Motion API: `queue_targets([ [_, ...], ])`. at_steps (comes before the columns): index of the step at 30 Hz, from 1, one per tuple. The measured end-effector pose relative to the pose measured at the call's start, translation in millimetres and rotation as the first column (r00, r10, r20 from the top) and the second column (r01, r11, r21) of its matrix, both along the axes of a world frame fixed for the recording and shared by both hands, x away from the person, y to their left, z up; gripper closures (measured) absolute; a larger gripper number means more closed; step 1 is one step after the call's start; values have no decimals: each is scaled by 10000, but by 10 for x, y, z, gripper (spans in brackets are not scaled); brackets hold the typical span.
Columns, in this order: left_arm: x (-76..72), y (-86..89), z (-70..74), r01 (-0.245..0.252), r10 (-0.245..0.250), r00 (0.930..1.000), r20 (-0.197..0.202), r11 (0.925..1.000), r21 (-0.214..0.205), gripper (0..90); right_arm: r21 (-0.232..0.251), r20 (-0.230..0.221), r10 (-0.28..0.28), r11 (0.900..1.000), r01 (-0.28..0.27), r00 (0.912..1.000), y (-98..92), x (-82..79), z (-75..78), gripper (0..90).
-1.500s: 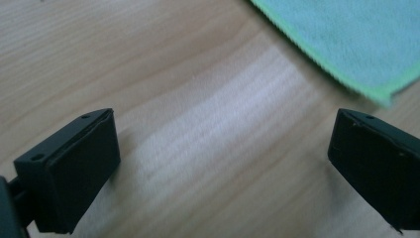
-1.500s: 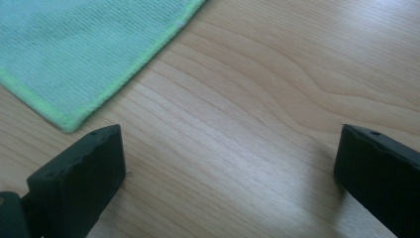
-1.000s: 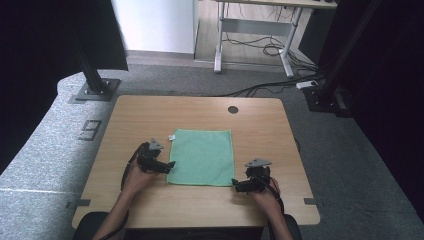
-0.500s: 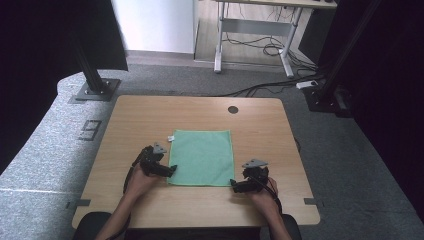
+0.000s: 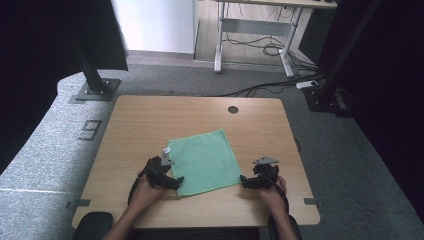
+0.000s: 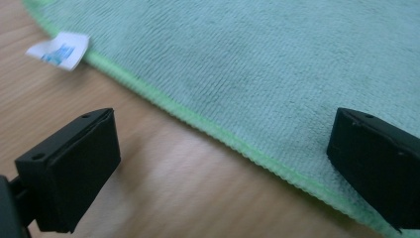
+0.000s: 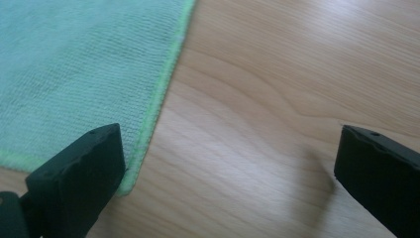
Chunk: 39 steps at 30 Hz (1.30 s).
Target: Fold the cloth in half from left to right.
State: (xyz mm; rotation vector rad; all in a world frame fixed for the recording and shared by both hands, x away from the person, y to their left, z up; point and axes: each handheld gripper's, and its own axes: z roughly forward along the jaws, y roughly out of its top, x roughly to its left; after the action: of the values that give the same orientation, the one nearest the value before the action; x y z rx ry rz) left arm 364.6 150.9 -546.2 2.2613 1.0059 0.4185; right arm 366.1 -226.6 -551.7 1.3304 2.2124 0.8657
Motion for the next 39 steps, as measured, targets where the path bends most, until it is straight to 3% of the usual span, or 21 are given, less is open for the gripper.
queue_targets([
  [7,-47,-96,-14,296,-297,9995,-53,9994,-185,0,319,-124,-350,9989,353,9993,-147,42,-19,0],
  [15,50,18,60,155,-155,9999,-1,9990,-411,0,569,28,-178,9982,176,9998,-178,42,-46,0],
  [22,270,197,151,-321,321,9995,1,9972,-677,0,582,76,-151,9982,146,9999,-182,40,-51,0],
  [34,626,326,211,-801,812,9966,104,9933,-829,0,592,74,-161,9981,156,9998,-179,39,-51,0],
  [39,806,387,232,-1165,1182,9929,103,9878,-1035,0,593,70,-162,9981,158,9998,-180,40,-50,0],
])
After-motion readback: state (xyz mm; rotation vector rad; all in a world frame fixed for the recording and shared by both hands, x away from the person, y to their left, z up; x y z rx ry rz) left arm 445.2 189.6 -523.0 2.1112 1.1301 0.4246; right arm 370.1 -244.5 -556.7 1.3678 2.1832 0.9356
